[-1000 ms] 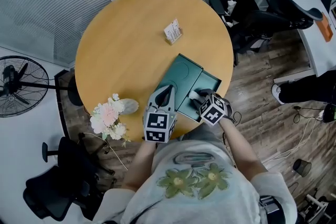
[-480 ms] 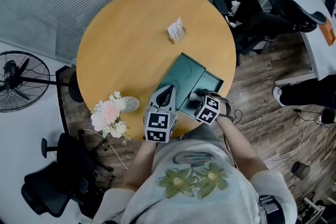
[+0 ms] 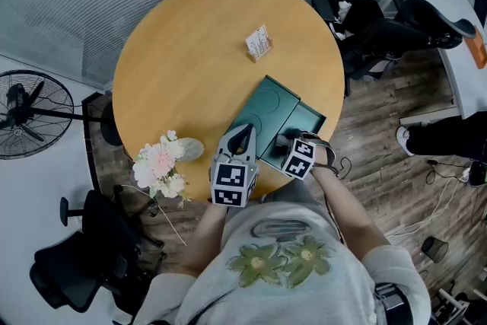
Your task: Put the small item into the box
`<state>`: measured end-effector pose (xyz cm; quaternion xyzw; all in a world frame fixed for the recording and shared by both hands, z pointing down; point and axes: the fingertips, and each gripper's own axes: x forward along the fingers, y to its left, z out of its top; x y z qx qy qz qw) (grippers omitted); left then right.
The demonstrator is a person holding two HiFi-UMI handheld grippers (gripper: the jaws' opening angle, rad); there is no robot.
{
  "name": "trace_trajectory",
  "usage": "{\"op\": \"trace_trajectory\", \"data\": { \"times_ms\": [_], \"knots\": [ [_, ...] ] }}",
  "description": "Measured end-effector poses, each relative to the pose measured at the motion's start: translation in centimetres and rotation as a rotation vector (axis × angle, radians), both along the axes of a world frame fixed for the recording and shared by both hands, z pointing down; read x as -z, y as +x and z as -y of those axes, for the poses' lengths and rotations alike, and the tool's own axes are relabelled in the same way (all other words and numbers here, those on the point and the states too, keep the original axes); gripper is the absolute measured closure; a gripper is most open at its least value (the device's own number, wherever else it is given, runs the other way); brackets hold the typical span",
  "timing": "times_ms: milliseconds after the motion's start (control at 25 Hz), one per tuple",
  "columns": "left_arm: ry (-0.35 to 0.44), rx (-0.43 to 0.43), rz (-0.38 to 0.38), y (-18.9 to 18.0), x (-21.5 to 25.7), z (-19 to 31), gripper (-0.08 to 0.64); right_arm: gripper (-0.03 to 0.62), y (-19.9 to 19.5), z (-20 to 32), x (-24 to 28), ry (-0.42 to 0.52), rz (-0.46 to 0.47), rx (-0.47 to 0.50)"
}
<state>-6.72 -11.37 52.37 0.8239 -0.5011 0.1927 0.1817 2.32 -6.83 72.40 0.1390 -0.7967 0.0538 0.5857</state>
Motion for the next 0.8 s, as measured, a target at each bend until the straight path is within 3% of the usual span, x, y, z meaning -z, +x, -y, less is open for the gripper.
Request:
{"op": "trace_trajectory", "data": {
  "times_ms": [800],
  "knots": [
    [-0.006, -0.014, -0.013, -0.12, -0.09, 0.18, 0.557, 0.416, 0.14, -0.28, -0.36, -0.008, -0.025, 0.029]
  ]
}}
